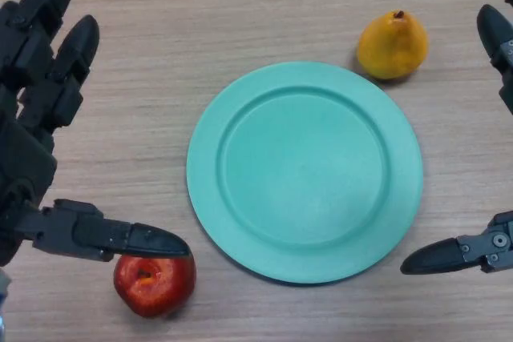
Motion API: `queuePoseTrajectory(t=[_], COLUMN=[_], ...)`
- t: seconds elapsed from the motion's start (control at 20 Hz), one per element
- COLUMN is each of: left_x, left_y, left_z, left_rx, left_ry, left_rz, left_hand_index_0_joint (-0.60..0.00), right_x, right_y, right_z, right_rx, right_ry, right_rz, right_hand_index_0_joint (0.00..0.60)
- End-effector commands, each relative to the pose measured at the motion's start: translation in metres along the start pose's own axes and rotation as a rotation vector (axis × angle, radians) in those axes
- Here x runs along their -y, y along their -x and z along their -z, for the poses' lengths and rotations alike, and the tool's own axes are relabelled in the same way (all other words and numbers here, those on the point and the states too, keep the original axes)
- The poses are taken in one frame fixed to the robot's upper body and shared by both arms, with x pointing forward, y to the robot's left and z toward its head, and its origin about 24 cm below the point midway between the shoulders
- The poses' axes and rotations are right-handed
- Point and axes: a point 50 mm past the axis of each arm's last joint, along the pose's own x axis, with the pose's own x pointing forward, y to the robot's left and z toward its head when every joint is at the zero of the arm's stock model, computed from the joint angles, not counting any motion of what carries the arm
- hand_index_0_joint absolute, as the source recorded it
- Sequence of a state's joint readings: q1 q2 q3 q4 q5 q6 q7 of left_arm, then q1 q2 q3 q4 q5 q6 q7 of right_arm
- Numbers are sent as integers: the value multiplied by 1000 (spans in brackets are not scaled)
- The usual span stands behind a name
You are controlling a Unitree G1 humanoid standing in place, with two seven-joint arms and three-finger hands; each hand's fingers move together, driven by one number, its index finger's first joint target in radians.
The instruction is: Pick up the red apple and place it on the plate
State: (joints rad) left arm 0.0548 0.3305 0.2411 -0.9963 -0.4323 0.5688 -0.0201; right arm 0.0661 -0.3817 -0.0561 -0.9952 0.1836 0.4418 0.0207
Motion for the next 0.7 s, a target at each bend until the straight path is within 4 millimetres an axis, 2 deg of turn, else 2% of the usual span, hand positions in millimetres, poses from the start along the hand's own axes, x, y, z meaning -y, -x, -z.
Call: queuePoseTrajectory(t=[0.05, 0.5, 0.7], left_x=[-4, -12, -17], left_y=[5, -7, 2], left_z=[-30, -31, -34], left_rx=[230, 214, 247], left_ry=[-116, -122, -136], left_rz=[-49, -39, -72], left_hand_index_0_joint=[0, 0, 0], right_x=[6, 10, 7], right_y=[2, -5, -15], right_z=[-28, -32, -34], right_rx=[203, 203, 191], right_ry=[64, 49, 56], right_rz=[19, -23, -37], right_hand_index_0_joint=[0, 0, 0])
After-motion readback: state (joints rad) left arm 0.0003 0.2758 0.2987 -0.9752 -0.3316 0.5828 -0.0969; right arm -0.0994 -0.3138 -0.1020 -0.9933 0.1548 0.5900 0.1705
